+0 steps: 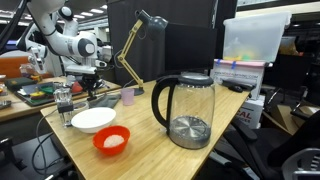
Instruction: Turn on the lamp
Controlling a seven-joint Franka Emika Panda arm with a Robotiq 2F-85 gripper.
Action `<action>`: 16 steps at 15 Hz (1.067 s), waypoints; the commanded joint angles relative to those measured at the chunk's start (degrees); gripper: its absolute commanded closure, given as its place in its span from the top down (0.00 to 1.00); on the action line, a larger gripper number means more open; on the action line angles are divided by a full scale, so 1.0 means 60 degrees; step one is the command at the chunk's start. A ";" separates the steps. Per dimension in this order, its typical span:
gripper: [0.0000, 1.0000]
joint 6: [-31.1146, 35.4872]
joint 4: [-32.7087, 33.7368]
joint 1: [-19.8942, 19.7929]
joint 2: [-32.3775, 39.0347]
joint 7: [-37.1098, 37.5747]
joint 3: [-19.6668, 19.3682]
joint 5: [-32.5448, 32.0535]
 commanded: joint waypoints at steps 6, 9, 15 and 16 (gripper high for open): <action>0.00 -0.0263 0.0455 0.0018 0.0055 0.0179 -0.0053 -0.0083; 0.00 -0.0291 0.0372 0.0059 -0.0032 0.0333 -0.0158 -0.0131; 0.00 -0.0300 0.0162 -0.0004 -0.0235 0.0679 -0.0209 -0.0041; 0.00 -0.0316 0.0153 -0.0006 -0.0238 0.0710 -0.0203 -0.0037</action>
